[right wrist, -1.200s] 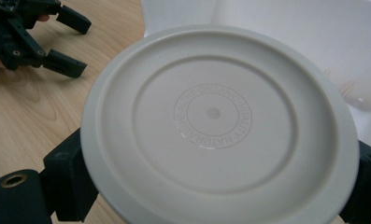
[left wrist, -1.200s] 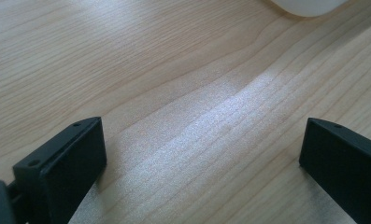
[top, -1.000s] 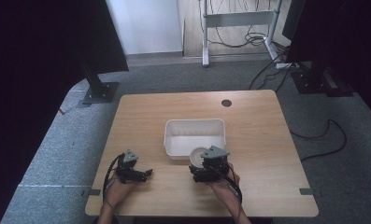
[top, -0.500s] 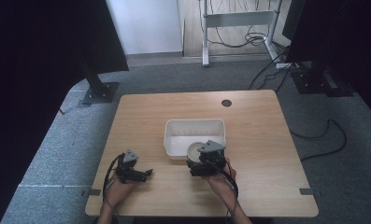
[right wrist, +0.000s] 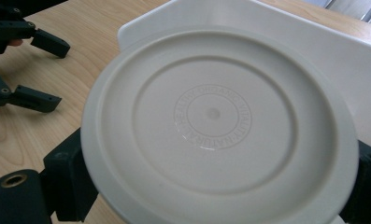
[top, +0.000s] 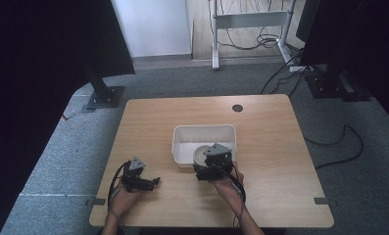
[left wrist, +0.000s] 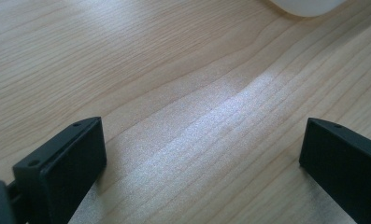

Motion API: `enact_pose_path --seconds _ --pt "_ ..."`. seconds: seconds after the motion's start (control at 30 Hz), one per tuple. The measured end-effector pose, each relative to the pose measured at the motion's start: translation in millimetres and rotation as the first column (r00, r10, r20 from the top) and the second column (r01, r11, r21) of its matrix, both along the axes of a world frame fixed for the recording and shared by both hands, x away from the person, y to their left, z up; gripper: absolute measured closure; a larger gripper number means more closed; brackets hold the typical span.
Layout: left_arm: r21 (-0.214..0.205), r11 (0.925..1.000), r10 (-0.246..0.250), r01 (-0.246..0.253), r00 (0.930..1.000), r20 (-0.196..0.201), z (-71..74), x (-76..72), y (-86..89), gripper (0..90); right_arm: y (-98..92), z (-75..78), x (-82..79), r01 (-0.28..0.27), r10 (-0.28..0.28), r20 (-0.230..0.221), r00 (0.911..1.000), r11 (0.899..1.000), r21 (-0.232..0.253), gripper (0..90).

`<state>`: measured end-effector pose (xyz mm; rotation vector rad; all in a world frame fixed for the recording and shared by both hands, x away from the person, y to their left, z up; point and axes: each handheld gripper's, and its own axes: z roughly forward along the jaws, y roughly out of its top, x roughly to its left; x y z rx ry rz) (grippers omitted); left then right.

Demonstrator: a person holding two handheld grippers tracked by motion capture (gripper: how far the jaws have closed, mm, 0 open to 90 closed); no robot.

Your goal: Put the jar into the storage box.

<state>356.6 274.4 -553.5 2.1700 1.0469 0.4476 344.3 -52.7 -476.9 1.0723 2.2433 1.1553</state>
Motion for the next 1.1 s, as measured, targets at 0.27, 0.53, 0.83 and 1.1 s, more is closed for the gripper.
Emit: enact_pose_path --seconds 0.27,0.53,0.83,1.1 --pt "0.002 1.0 -0.002 0.002 1.0 0.0 0.1 0.2 0.1 0.5 3.3 0.0 9.0 0.005 -0.005 -0.002 1.0 1.0 0.0 9.2" --pt "0.001 1.0 -0.002 0.002 1.0 -0.001 0.1 0.4 0.1 0.5 8.1 -0.1 20.1 0.013 -0.013 0.001 0.9999 1.0 0.003 9.2" --pt "0.001 1.0 -0.004 0.004 1.0 0.0 0.1 0.6 0.1 0.5 11.1 -0.4 30.4 0.023 -0.023 0.004 0.9997 1.0 0.008 9.2" --pt "0.001 1.0 -0.005 0.005 1.0 0.0 0.1 0.8 0.2 0.5 11.2 -2.8 41.8 0.034 -0.034 -0.001 0.9994 0.999 0.032 9.2"
